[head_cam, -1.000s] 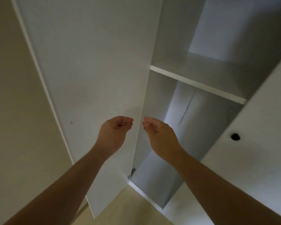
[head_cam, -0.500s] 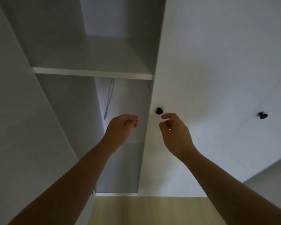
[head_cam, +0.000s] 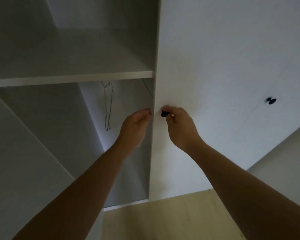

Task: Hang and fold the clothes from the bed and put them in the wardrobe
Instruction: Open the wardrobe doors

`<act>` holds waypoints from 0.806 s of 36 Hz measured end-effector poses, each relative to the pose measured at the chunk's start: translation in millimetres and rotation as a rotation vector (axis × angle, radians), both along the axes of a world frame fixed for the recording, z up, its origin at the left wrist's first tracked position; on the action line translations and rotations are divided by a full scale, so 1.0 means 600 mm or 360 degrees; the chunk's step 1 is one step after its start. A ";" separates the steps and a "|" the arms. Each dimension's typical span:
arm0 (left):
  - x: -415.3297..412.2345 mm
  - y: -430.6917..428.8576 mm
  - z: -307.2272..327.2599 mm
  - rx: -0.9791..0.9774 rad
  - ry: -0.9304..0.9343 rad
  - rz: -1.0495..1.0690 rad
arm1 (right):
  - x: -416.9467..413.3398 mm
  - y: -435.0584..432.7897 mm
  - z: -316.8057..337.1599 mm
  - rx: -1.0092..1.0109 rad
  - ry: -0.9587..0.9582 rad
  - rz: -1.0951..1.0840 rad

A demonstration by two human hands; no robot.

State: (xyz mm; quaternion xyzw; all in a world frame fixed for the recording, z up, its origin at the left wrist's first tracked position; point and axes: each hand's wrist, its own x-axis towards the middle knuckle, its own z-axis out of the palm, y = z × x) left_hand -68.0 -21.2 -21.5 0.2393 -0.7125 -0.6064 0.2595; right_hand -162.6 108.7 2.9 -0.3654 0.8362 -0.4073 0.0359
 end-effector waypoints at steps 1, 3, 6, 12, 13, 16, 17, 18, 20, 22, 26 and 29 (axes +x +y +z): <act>-0.001 0.002 0.002 0.0051 0.0027 -0.0021 | 0.002 0.003 -0.001 0.0011 0.0017 -0.0004; -0.003 0.009 0.007 0.0109 0.0092 -0.0084 | 0.008 0.010 0.000 0.0037 0.0048 -0.0012; -0.003 0.024 0.014 0.0225 0.0188 -0.0134 | 0.019 0.026 0.005 0.0067 0.0063 -0.0025; 0.016 0.081 0.020 0.0226 0.0113 -0.0145 | 0.052 0.088 0.006 0.0093 0.0116 -0.0003; 0.022 0.092 0.019 0.0208 0.0095 -0.0138 | 0.059 0.102 0.006 0.0098 0.0122 0.0000; 0.043 0.132 0.020 0.0219 0.0093 -0.0189 | 0.081 0.151 0.004 0.0111 0.0129 0.0012; 0.051 0.147 0.021 0.0228 0.0090 -0.0216 | 0.088 0.169 0.002 0.0116 0.0133 0.0017; 0.059 0.163 0.022 0.0232 0.0082 -0.0237 | 0.096 0.189 0.001 0.0121 0.0139 0.0020; 0.077 0.200 0.022 0.0243 0.0076 -0.0278 | 0.110 0.229 0.000 0.0131 0.0140 0.0020; 0.091 0.240 0.022 0.0246 0.0083 -0.0332 | 0.123 0.272 0.002 0.0146 0.0138 0.0011; 0.107 0.315 0.024 0.0260 0.0104 -0.0445 | 0.141 0.356 0.005 0.0179 0.0119 -0.0024; 0.106 0.364 0.030 0.0336 0.0112 -0.0527 | 0.151 0.412 0.009 0.0183 0.0018 -0.0058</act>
